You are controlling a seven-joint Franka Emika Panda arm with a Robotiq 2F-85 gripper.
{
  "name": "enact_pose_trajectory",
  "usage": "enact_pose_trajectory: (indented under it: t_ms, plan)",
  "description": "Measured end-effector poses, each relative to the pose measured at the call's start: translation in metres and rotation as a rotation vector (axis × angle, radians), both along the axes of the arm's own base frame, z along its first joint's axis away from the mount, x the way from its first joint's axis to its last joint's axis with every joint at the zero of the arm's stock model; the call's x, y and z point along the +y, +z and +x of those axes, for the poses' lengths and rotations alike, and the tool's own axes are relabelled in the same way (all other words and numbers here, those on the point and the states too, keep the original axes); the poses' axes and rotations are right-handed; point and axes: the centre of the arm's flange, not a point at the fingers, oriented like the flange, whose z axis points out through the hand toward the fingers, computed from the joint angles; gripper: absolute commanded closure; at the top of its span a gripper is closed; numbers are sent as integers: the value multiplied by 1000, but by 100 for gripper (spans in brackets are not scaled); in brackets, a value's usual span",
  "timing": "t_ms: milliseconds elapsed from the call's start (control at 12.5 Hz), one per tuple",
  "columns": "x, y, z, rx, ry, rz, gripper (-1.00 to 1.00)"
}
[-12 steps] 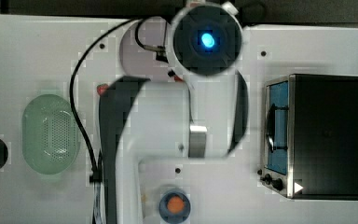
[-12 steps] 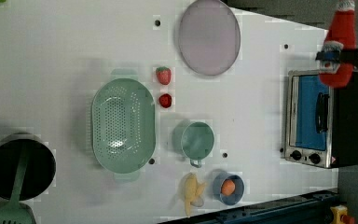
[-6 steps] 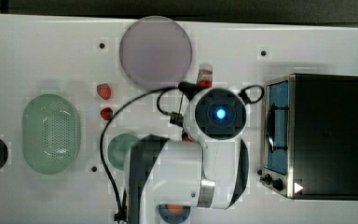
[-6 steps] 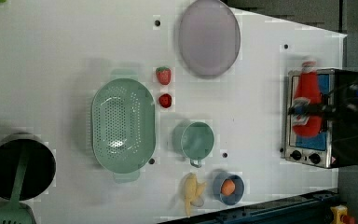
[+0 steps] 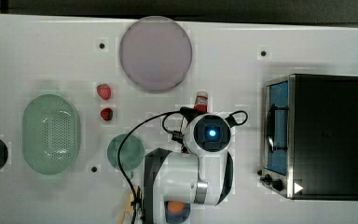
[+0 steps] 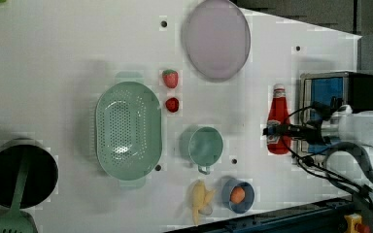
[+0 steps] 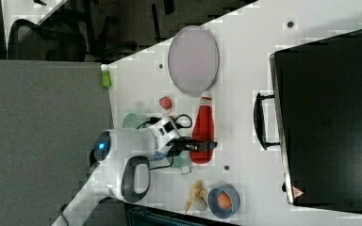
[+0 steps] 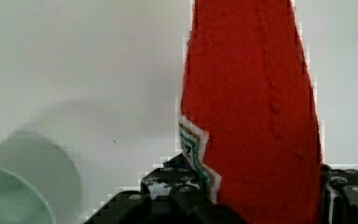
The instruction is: Pick ketchup from plate and place it on table.
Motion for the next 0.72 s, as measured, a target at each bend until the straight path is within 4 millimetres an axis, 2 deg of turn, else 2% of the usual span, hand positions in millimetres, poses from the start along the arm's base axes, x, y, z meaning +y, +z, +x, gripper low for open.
enact_pose_trajectory:
  t_ms: [80,320,400,560,720]
  plan:
    - [0,-16,1,10,-2,4,-24]
    - [3,-56,4,-12,-1,12,-88]
    - [5,-62,6,-26,0,13,-99]
    - [6,-61,6,-34,-2,11,-100]
    - [5,-46,9,-58,-49,2,-100]
